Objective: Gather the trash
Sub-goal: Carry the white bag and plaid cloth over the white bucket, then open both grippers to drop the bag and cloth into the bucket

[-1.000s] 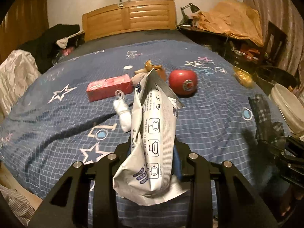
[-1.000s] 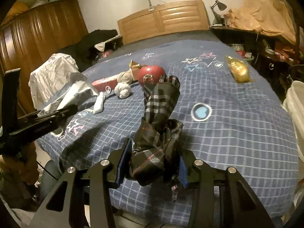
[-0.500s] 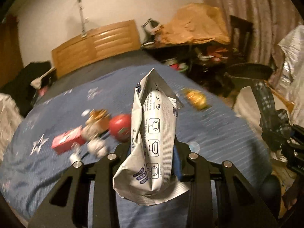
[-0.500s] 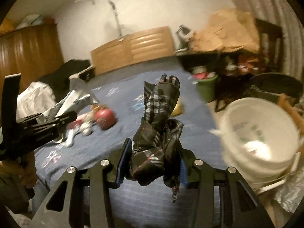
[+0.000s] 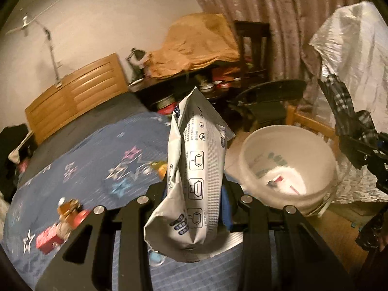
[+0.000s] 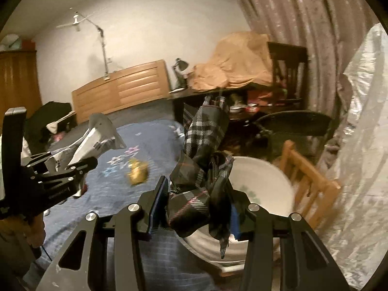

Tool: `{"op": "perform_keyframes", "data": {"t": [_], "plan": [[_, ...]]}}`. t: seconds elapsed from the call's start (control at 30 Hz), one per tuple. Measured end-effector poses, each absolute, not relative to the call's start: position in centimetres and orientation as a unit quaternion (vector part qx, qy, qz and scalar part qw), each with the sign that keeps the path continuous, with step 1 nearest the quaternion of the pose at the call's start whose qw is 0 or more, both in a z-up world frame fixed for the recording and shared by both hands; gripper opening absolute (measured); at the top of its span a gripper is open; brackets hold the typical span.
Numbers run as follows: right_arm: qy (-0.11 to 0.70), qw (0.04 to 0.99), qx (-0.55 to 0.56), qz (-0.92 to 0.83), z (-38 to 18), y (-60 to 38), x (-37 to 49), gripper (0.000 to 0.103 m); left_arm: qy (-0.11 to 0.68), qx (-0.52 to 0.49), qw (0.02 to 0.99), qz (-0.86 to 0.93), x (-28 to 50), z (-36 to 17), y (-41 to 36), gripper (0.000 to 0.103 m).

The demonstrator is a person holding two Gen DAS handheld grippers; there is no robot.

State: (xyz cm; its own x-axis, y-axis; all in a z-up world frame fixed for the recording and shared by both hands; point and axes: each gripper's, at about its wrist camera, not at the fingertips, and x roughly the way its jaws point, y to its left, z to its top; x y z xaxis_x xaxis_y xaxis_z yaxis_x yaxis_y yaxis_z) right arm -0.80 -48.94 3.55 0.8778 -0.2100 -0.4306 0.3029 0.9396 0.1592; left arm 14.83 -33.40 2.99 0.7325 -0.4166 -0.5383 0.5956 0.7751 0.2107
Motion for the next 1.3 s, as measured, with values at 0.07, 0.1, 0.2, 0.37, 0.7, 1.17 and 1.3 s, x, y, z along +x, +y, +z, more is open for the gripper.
{"op": "perform_keyframes", "data": {"t": [0.07, 0.1, 0.2, 0.37, 0.7, 1.17, 1.3], "plan": [[0.209, 0.961, 0.107, -0.146, 3.8, -50.5, -1.2, 0.046, 0.235, 0.195, 0.907, -0.291, 14.8, 2.8, -35.5, 0.033], [0.211, 0.960, 0.105, -0.151, 3.9, -51.2, -1.4, 0.046, 0.234, 0.197, 0.905, -0.295, 14.8, 2.8, -36.2, 0.033], [0.215, 0.957, 0.105, -0.164, 4.2, -53.7, -1.6, 0.046, 0.230, 0.205, 0.899, -0.312, 14.8, 2.6, -38.5, 0.033], [0.230, 0.951, 0.106, -0.176, 4.2, -57.3, -0.5, 0.046, 0.234, 0.211, 0.885, -0.344, 15.4, 1.9, -42.4, 0.033], [0.268, 0.939, 0.132, -0.169, 2.4, -61.4, 2.2, 0.046, 0.267, 0.212, 0.854, -0.393, 17.4, -0.1, -47.9, 0.033], [0.306, 0.929, 0.143, -0.151, 0.2, -63.0, 5.2, 0.046, 0.291, 0.235, 0.838, -0.397, 18.3, -2.7, -49.6, 0.033], [0.313, 0.928, 0.141, -0.149, -0.2, -63.2, 6.4, 0.046, 0.297, 0.237, 0.835, -0.398, 18.7, -3.3, -50.0, 0.033]]}}
